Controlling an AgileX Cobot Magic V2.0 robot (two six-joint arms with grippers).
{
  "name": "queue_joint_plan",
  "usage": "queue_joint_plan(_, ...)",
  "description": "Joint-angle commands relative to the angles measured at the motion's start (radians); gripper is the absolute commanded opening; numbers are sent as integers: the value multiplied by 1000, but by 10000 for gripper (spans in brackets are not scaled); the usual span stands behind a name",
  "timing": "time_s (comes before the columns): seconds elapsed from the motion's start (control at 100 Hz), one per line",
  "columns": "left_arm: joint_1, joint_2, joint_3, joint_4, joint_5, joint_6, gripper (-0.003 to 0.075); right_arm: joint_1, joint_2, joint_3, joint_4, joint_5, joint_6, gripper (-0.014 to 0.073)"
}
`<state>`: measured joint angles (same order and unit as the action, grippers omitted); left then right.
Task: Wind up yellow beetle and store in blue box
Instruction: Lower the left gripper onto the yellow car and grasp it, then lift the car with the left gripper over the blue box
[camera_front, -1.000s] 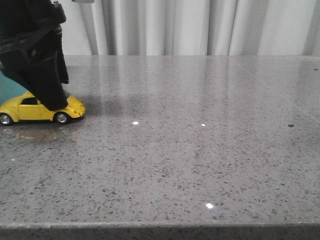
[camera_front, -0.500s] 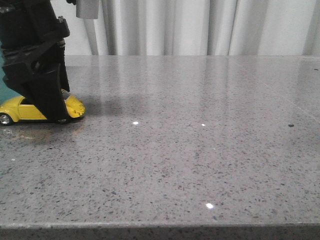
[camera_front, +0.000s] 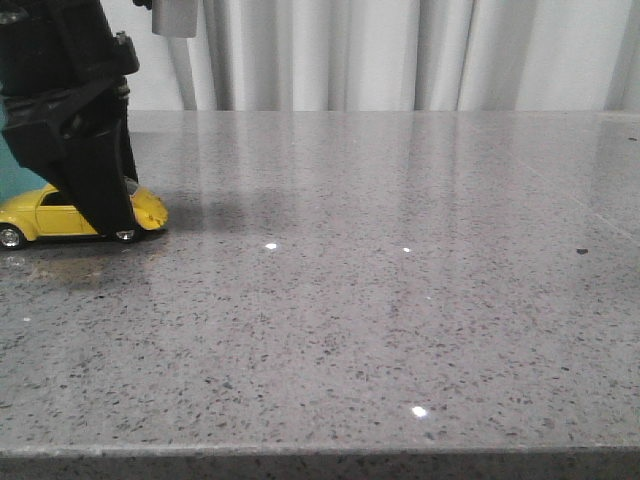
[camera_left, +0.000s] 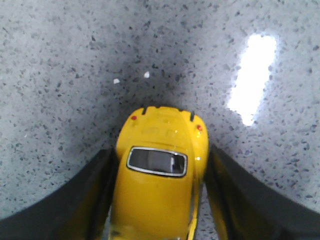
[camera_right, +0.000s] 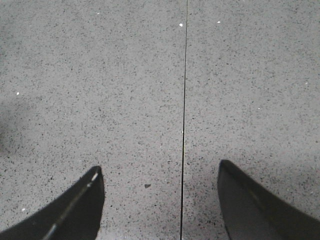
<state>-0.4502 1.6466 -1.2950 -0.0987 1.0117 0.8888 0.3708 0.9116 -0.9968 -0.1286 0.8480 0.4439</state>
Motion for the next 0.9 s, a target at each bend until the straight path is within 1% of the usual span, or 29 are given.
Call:
queue_joint_plan(0.0,-9,-43,-61,-9,5,-6,166,3,-14,-27,-12,-58,-10,486)
queue_joint_plan(0.17,-9,-43,-220,-31,82,-20,165,3,-14,-27,-12,-58,-10,486)
queue_joint_plan(0.27,-9,-43,-361,-31,102,-95,165,3,-14,-27,-12,-56,-10,486)
queue_joint_plan(0.36,-4,-43,-491,-19,120,-192,165,3,-14,-27,-12,-52,-10,486)
queue_joint_plan(0.5,39,-43,-657,10,157,-324,165,3,-14,-27,-12,-48,-10,486)
queue_joint_plan(0.57,78,-43,-713,36,180,-394,165,3,-14,-27,-12,-47,-10,486)
queue_joint_plan(0.67,155,-43,-752,68,223,-497,161,3,-14,-27,-12,-47,-10,486)
queue_joint_plan(0.73,205,-43,-752,85,258,-555,153,3,-14,-27,-12,-47,-10,486)
queue_joint_plan(0.81,284,-43,-740,99,258,-660,152,3,-14,-27,-12,-48,-10,486)
queue_joint_plan(0.89,353,-43,-728,99,258,-716,152,3,-14,-27,-12,-48,-10,486)
